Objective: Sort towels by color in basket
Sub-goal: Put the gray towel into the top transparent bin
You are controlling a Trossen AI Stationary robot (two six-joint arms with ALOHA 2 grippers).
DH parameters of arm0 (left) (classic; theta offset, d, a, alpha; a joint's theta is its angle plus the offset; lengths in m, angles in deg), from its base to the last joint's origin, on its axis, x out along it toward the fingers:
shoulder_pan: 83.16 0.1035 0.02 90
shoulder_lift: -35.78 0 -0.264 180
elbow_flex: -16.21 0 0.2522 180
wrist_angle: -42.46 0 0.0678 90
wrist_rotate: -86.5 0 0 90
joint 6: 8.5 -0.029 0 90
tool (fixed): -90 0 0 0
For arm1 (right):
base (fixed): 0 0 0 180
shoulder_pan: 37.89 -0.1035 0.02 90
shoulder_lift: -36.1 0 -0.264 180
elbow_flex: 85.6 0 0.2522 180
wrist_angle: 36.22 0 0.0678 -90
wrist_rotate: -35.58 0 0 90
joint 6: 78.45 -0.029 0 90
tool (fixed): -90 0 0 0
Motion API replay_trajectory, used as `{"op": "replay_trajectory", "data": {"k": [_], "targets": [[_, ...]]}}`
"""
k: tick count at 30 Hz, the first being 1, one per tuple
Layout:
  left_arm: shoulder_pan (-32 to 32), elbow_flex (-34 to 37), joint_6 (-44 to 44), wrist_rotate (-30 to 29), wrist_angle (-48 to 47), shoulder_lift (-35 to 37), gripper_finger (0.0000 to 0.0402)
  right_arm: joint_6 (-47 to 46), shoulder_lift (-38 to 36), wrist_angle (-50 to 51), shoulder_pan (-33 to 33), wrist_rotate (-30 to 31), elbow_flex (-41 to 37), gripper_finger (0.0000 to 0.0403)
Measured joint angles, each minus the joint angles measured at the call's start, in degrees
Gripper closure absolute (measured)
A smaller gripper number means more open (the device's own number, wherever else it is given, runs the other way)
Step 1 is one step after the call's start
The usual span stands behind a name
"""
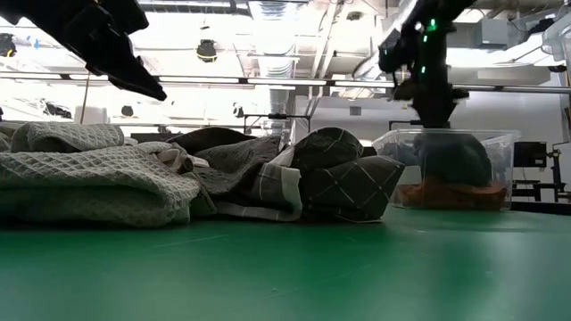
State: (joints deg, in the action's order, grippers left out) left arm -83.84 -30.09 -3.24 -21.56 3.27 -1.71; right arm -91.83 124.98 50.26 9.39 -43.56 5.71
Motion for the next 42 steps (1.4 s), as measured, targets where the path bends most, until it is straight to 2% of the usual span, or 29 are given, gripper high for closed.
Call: {"op": "replay_trajectory", "data": {"k": [5, 14, 20, 24, 27, 31, 33, 37, 42], "targets": [[-0.01, 0.00, -0.04, -0.02, -1.31, 0.00, 0.0221, 0.10, 2.25, -4.73, 2.95, 1.07, -2.17, 0.0270], [0.00, 0.00, 2.35, -0.01, -1.25, 0.00, 0.0221, 3.77, 5.76, -2.86, -0.80, 0.96, -3.28, 0.0281], [-0.01, 0.00, 4.32, 0.02, -1.26, 0.00, 0.0221, 5.27, -0.27, -1.48, -1.22, 1.27, 1.68, 0.0281], [-0.01, 0.00, 4.89, 1.61, -1.26, 0.00, 0.0221, 7.55, -8.08, -2.59, -1.36, 8.75, 5.44, 0.0281], [-0.01, 0.00, 4.31, 1.77, -0.73, 0.00, 0.0221, 8.87, -14.33, -6.99, -3.28, 8.78, 5.74, 0.0281], [-0.01, 0.00, 2.42, 1.73, 1.55, 0.00, 0.0221, 8.59, -18.17, -11.52, -11.33, 0.12, 4.62, 0.0281], [0.00, 0.00, 2.03, 1.73, 2.46, 0.00, 0.0221, 8.51, -18.84, -15.50, -17.98, -0.50, 2.06, 0.0281], [-0.01, 0.00, 2.67, 1.73, 2.71, -0.27, 0.0221, 11.03, -17.55, -30.71, -30.42, -0.51, -5.56, 0.0267], [0.01, 0.02, 4.92, 1.73, 1.12, -2.01, 0.0221, 14.83, -11.02, -47.96, -40.22, -0.54, -9.71, 0.0231]]}}
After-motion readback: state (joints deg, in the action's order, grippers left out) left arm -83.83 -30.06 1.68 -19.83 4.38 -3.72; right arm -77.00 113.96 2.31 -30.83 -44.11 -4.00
